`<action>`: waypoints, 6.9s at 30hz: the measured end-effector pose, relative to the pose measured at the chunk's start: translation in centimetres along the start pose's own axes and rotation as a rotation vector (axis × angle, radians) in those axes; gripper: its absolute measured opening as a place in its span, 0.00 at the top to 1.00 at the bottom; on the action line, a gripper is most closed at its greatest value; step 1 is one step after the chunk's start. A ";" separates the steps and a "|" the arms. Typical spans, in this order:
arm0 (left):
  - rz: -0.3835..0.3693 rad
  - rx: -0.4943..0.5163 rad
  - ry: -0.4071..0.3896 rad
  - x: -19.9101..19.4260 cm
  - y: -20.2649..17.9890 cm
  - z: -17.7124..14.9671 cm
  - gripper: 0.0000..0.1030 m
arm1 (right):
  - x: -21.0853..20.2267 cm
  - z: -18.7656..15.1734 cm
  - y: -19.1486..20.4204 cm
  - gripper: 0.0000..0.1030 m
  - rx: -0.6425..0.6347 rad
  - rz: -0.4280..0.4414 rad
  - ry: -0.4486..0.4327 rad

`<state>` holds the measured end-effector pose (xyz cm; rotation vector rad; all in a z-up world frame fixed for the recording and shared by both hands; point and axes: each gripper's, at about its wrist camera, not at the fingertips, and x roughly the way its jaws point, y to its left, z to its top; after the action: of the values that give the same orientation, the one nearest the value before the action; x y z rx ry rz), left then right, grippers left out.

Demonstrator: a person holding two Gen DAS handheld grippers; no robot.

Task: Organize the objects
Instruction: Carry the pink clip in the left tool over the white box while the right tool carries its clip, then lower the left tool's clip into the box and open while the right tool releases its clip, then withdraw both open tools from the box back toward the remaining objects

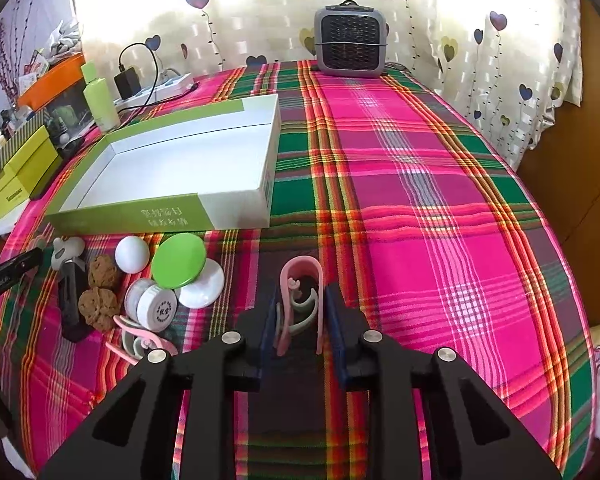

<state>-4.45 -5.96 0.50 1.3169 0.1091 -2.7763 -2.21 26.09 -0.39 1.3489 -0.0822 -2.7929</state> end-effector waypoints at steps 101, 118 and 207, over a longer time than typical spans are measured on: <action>-0.187 0.180 0.053 7.1 -13.1 11.1 0.79 | 9.0 13.1 5.3 0.76 -0.156 0.159 0.077; -0.159 0.177 0.077 8.2 -13.3 11.3 0.79 | 10.2 13.0 5.1 0.76 -0.147 0.171 0.103; -0.169 0.164 -0.009 -5.0 -9.4 -2.1 0.49 | -3.0 0.2 3.6 0.57 -0.049 0.210 -0.044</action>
<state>-0.48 3.70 3.37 1.3915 -0.0087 -2.9889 -0.46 22.72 2.27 1.1924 -0.1460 -2.6322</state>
